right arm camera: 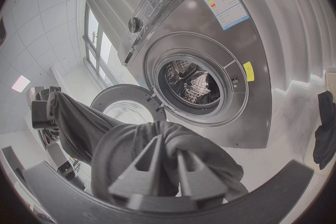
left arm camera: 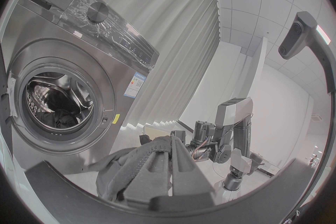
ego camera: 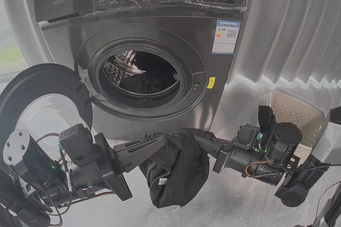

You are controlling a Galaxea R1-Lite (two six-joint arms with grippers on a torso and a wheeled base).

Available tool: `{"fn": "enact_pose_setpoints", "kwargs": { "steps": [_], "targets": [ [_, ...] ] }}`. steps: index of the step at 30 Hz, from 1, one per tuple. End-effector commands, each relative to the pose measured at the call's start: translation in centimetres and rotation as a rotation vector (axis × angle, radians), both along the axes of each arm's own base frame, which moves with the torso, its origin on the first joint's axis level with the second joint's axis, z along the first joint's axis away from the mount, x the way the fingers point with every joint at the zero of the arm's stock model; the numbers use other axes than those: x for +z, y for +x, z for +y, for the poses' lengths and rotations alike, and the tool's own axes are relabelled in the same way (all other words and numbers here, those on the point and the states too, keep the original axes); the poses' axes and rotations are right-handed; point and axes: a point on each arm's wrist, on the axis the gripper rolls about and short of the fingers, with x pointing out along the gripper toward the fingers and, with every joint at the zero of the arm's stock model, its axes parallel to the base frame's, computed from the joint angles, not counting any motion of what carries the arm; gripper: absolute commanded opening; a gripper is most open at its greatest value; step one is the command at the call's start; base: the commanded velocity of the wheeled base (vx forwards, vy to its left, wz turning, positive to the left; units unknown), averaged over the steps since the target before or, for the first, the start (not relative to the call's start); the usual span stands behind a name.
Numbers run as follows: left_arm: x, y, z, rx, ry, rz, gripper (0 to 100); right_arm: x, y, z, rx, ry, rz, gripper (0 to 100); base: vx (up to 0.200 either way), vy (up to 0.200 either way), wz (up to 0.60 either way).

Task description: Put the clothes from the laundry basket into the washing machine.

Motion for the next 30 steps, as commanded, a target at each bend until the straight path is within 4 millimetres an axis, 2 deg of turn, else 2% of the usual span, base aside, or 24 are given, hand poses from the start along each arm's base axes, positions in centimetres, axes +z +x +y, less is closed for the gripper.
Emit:
{"fn": "enact_pose_setpoints", "kwargs": {
  "steps": [1,4,5,7,8,30],
  "targets": [
    [0.5,0.0,0.0,0.001,-0.017,-0.020,0,-0.2,0.5,-0.1,-0.017,-0.002,0.002,100,0.000,0.000,0.00],
    [1.0,0.2,-0.2,0.006,-0.033,-0.038,0,-0.7,1.2,-0.7,-0.060,-0.018,0.009,100,0.000,0.000,0.00],
    [1.5,0.3,-0.1,0.014,-0.049,-0.054,0,-1.4,2.5,-1.8,-0.124,-0.056,0.001,100,0.000,0.000,0.00],
    [1.6,0.3,-0.1,0.013,-0.052,-0.055,0,-1.8,2.9,-2.3,-0.148,-0.076,-0.003,100,0.000,0.000,0.00],
    [1.6,0.3,-0.1,0.012,-0.056,-0.051,0,-2.5,3.7,-3.2,-0.188,-0.115,-0.005,100,0.000,0.000,0.00],
    [1.3,2.0,-1.1,0.160,-0.070,-0.016,0,-1.2,3.3,-3.2,-0.179,-0.118,-0.068,100,0.000,0.000,0.00]
  ]
}}
